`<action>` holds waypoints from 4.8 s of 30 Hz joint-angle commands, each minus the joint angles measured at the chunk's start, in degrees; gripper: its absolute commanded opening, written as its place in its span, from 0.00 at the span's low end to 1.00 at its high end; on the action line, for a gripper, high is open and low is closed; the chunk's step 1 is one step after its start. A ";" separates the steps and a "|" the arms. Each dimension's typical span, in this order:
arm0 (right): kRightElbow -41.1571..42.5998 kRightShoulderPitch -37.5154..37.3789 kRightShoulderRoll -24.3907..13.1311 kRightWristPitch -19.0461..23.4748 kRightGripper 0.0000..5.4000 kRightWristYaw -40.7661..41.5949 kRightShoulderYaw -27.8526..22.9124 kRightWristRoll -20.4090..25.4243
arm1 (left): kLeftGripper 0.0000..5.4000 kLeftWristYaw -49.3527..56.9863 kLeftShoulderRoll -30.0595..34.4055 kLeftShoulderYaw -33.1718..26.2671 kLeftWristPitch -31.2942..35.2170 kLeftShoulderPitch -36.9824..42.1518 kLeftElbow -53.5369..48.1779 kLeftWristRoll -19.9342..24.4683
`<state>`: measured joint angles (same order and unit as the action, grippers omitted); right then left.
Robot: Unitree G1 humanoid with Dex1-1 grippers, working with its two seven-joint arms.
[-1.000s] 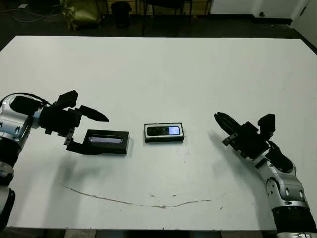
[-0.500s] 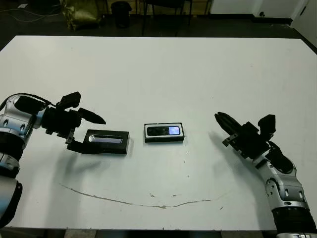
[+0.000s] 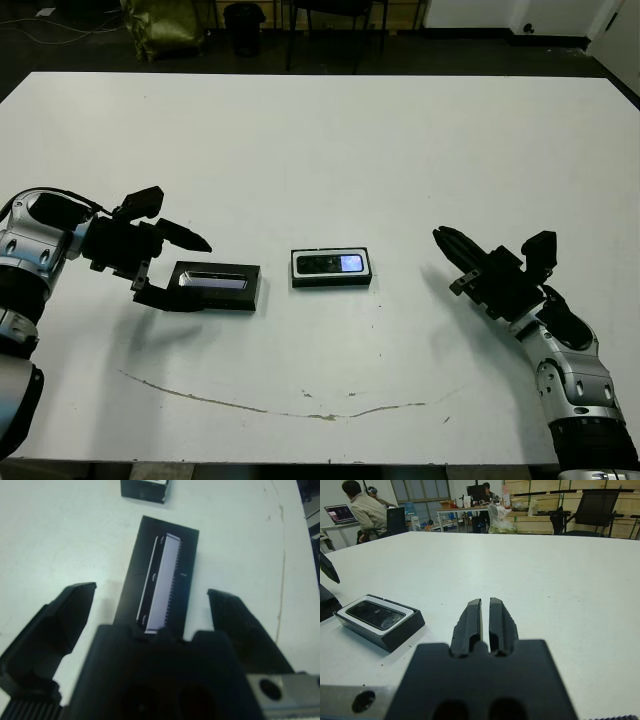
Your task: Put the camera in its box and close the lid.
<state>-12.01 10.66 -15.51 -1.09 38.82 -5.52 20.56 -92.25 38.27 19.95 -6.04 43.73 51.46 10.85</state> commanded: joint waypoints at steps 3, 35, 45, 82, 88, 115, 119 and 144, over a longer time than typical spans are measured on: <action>-0.45 -0.58 -0.51 0.79 0.00 0.50 -0.42 0.36 | 1.00 -0.25 -0.39 0.62 -1.55 1.15 3.73 -2.00; 0.56 -1.02 -0.95 1.75 0.00 -0.15 -0.74 0.32 | 0.52 5.92 -4.46 -2.87 6.22 0.30 4.32 -13.88; 0.55 -0.99 -1.14 1.09 0.00 -0.62 -0.67 -0.70 | 0.47 2.69 -3.09 -0.99 6.69 2.69 5.17 -16.11; -0.92 -1.12 1.28 0.01 0.00 -1.31 -0.81 0.66 | 0.47 14.08 -7.79 -4.61 24.60 2.76 -29.56 -4.34; -0.42 -1.08 1.78 1.11 0.00 -1.97 -1.47 2.21 | 0.47 13.64 -9.42 -1.30 23.72 2.77 -27.42 -5.55; 2.56 -1.76 2.02 3.52 0.00 -5.05 -1.43 1.58 | 0.47 8.54 -17.36 -0.55 20.23 6.88 -7.21 -6.69; 2.09 -1.75 2.26 2.77 0.00 -4.64 -1.63 1.64 | 0.47 9.08 -18.12 -0.91 18.58 6.25 -6.60 -7.00; 0.63 -1.66 2.46 1.55 0.00 -3.60 -1.91 2.04 | 0.47 11.63 -20.71 -0.40 18.34 6.54 -5.08 -10.00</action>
<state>-10.32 9.96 -12.83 0.89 34.83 -7.13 22.92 -81.30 17.72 19.12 12.55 50.01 45.50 2.02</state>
